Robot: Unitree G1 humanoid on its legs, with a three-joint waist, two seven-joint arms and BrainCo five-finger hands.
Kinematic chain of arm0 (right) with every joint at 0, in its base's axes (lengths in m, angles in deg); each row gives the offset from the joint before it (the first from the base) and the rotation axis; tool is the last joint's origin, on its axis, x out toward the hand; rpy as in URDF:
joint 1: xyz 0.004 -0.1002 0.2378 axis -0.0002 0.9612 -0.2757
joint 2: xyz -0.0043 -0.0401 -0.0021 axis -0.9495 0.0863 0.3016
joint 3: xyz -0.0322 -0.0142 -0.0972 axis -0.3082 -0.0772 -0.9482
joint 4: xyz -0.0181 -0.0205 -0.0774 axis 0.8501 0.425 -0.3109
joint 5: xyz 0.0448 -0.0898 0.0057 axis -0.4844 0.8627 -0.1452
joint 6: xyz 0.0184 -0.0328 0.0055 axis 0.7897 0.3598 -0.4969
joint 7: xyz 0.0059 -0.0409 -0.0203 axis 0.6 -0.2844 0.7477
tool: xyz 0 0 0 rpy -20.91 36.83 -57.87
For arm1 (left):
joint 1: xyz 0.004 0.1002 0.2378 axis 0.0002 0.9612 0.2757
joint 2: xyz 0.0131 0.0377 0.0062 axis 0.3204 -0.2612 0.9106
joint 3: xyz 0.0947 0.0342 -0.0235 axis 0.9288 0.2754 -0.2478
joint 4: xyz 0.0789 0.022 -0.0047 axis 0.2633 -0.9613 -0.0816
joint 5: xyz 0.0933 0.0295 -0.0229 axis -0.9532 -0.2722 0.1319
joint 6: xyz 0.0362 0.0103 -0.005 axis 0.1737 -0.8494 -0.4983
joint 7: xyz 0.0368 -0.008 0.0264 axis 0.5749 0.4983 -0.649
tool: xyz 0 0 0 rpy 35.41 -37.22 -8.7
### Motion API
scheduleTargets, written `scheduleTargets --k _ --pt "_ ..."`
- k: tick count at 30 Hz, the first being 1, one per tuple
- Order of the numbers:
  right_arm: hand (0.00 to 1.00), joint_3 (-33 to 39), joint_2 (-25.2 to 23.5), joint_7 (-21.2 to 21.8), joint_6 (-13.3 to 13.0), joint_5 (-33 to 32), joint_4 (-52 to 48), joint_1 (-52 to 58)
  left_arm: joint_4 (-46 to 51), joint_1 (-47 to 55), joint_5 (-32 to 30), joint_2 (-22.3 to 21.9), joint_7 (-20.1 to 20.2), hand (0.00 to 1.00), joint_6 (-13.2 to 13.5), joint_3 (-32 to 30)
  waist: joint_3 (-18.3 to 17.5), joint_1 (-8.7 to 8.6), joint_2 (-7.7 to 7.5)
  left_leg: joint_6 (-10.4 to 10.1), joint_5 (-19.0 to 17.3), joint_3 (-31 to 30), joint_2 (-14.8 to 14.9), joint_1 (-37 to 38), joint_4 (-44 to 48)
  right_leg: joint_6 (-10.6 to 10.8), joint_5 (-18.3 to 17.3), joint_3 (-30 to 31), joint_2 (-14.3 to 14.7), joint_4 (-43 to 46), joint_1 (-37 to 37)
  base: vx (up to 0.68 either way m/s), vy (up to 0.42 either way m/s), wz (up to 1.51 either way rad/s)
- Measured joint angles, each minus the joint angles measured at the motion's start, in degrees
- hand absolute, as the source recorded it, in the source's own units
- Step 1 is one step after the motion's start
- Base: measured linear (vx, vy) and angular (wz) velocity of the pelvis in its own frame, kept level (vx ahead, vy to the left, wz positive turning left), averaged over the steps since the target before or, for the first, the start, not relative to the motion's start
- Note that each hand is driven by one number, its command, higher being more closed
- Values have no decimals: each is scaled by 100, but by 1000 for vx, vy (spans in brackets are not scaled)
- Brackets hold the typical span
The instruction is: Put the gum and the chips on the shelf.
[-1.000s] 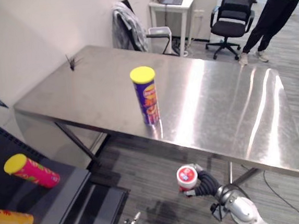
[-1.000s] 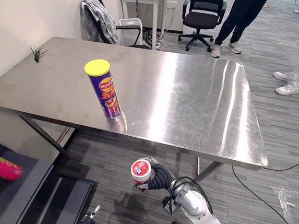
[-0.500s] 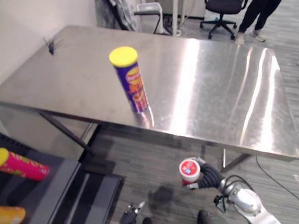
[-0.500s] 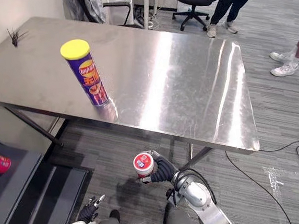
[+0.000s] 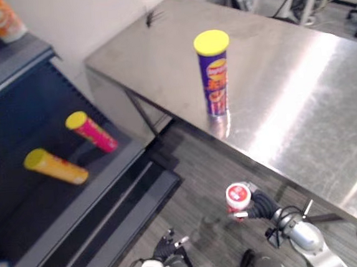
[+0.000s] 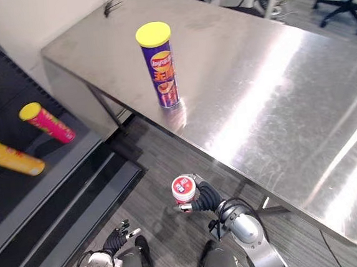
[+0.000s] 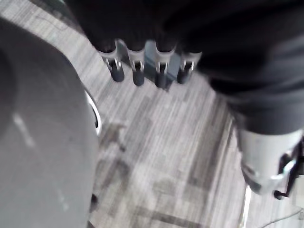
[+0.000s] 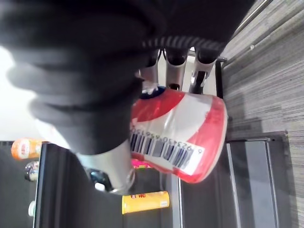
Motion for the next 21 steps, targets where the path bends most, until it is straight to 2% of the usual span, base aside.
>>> scheduleTargets --k 1,2,3,5,7,10,12,15,17,19,21 --pt "100 168 8 2 5 1 6 158 -62 25 -86 -64 14 0 3 46 -65 -130 91 -116 91 129 14 304 -169 0 0 -309 -108 37 117 17 27 129" --pt "100 330 28 -1 21 1 7 320 -69 65 -86 -137 16 0 9 52 -126 -231 170 -132 452 209 -14 565 -582 1 0 -623 -200 62 222 9 63 140" --pt "100 409 28 -6 25 1 8 388 -64 71 -87 -165 17 0 10 60 -161 -251 207 -263 539 176 -89 629 -891 4 2 -786 -241 65 254 -23 117 138" --pt "100 495 13 0 58 1 36 449 -71 88 -87 -183 26 0 26 69 -232 -239 263 -393 673 144 -270 613 -1366 86 49 -1204 -352 22 345 -52 147 116" --pt "100 484 2 0 57 3 57 412 -91 178 -71 -209 45 0 27 54 -233 -208 225 -369 729 35 -367 609 -1545 178 103 -1425 -409 -45 513 -49 111 81" --pt "100 371 -173 -23 57 21 144 121 -96 200 -72 -216 52 0 52 16 -268 -172 238 -371 729 -6 -477 719 -1881 301 244 -1548 -328 -293 705 -75 125 40" --pt "100 352 -316 -85 57 28 279 -10 -167 192 -80 -236 51 0 51 9 -300 -173 286 -371 729 -4 -479 758 -2125 266 469 -1545 -179 -503 689 -70 76 -7" --pt "100 355 -368 -131 64 28 304 41 -231 175 -81 -231 42 0 49 7 -302 -203 280 -398 709 -1 -532 862 -2387 270 647 -1492 -121 -621 647 -96 96 -11" --pt "100 347 -382 -130 66 30 318 110 -287 131 -84 -221 31 0 36 1 -295 -215 264 -566 542 0 -548 869 -2440 257 686 -1317 -131 -516 456 -140 122 -25" --pt "100 271 -385 -130 79 39 412 76 -290 115 -82 -212 -5 0 20 -35 -262 -189 222 -556 301 5 -551 876 -2431 216 712 -1074 -152 -324 217 -170 112 -56" --pt "100 140 -404 -150 170 66 545 -9 -290 61 -80 -146 -22 0 -42 -41 -157 -167 81 -528 23 39 -571 919 -2282 211 712 -800 -224 -112 53 -186 64 -53"
